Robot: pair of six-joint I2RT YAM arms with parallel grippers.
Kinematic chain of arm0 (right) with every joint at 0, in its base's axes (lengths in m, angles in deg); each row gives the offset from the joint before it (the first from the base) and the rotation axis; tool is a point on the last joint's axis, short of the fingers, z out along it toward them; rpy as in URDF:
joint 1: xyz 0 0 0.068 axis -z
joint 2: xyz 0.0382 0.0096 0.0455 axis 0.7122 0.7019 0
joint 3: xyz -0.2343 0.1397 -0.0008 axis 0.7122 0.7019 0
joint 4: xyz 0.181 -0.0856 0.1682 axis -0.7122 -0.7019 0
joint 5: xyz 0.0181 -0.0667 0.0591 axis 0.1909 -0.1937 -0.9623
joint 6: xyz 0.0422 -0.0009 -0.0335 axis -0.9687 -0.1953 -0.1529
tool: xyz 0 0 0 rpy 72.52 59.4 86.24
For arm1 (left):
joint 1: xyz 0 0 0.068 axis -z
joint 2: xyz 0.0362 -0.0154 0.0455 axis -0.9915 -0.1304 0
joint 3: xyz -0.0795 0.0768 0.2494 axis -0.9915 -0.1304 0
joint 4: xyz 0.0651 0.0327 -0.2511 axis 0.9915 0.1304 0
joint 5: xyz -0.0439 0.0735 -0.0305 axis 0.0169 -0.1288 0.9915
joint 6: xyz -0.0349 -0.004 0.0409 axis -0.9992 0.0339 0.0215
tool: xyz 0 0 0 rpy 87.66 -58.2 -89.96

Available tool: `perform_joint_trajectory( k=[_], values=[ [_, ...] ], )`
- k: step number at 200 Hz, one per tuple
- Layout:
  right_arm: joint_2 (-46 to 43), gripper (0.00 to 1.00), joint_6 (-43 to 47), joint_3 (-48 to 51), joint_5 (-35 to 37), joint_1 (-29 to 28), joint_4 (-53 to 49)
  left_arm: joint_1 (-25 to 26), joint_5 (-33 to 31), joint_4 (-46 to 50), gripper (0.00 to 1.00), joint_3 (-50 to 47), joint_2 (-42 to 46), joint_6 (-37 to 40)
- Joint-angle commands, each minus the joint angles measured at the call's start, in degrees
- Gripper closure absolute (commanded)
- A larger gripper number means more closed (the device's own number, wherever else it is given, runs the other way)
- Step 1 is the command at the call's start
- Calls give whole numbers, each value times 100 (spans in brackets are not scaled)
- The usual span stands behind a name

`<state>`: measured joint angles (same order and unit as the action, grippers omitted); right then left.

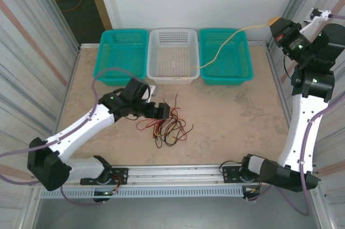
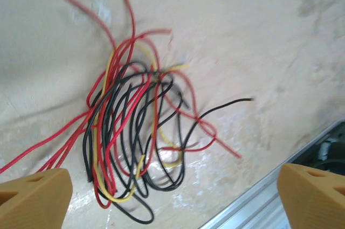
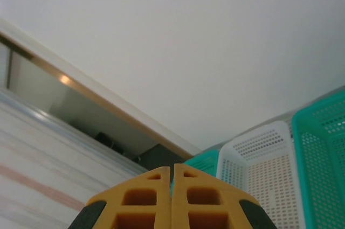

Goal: Untangle the cables

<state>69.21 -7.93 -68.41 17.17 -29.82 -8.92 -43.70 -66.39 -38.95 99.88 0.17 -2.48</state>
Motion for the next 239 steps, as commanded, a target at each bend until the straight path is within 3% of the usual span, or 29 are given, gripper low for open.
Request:
perform_joint_trajectory(
  k=[1, 38, 59, 91, 111, 135, 178, 209, 239],
  values=[
    [126, 100, 618, -348, 141, -478, -199, -145, -248, 1276, 1, 826, 281, 834],
    [530, 100, 952, -716, 97, -1102, -456, -266, -1145, 1934, 3, 1936, 850, 2140],
    [747, 100, 1022, -753, -100, -1555, -328, -267, -773, 1397, 6, 2069, 987, 2633],
    [1025, 100, 820, -572, -221, -2179, 183, -265, 433, 303, 7, 2124, 287, 2306],
    [1174, 100, 603, -463, -241, -2388, 507, -298, 723, -540, 5, 1729, 6, 2137],
    [1362, 100, 490, -495, -225, -2576, 620, -369, 1426, -898, 9, 1686, -300, 1961],
    [1651, 100, 368, -575, -211, -2821, 857, -390, 1886, -1058, 16, 1533, -512, 1697],
    [1796, 100, 294, -618, -182, -2938, 958, -400, 1876, -1286, 38, 1202, -434, 1478],
    [1922, 100, 183, -703, -241, -3000, 1056, -401, 1590, -1213, 34, 1109, -498, 1463]
  ],
)
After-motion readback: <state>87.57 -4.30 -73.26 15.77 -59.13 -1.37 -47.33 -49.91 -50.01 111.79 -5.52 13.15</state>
